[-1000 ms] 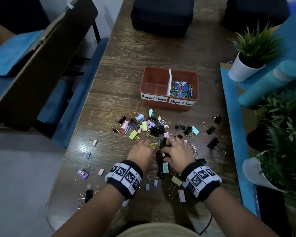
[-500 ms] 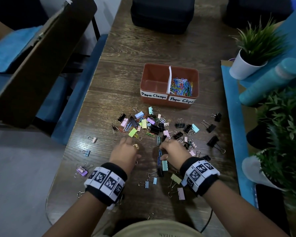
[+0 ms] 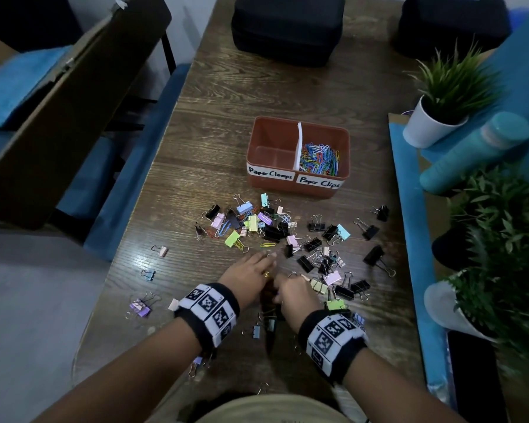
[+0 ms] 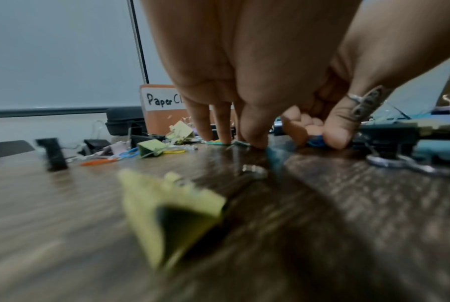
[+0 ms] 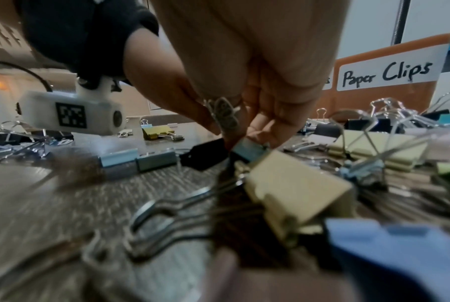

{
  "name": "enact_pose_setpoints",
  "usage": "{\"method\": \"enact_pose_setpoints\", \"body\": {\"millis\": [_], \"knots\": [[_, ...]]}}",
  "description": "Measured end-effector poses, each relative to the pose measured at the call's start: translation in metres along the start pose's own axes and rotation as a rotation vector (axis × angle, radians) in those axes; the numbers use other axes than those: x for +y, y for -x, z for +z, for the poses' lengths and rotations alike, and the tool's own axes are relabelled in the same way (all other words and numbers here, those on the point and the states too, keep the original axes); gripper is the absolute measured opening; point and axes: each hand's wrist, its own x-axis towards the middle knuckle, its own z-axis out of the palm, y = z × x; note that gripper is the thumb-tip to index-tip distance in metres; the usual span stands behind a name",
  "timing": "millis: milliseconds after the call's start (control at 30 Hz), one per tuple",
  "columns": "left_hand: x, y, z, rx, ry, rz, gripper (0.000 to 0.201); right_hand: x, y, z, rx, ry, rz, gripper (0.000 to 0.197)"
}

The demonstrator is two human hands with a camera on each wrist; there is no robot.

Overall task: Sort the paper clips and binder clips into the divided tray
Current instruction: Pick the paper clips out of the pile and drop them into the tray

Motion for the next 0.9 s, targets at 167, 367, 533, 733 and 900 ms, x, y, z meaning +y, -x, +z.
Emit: {"method": "enact_pose_setpoints", "body": {"millis": [167, 367, 533, 733, 900], "knots": [[-0.021, 0.009, 0.007, 0.017, 0.168, -0.089, 0.032, 0.000, -0.001, -0.004, -0.073, 0.037, -0.015, 0.021], [-0.034, 0.013, -0.006, 0.127, 0.298, -0.141, 0.022, -0.010, -0.037, -0.036, 0.108, -0.095, -0.080, 0.027], [-0.031, 0.017, -0.013, 0.088, 0.288, -0.223, 0.025, -0.018, -0.067, -0.051, 0.093, 0.102, -0.045, 0.040], [-0.025, 0.024, -0.003, 0.100, 0.289, -0.349, 0.038, -0.003, -0.071, -0.054, 0.101, 0.148, 0.023, 0.042], [-0.026, 0.024, 0.003, 0.143, 0.398, -0.393, 0.037, 0.002, -0.075, -0.049, 0.120, 0.064, 0.035, 0.028]]}}
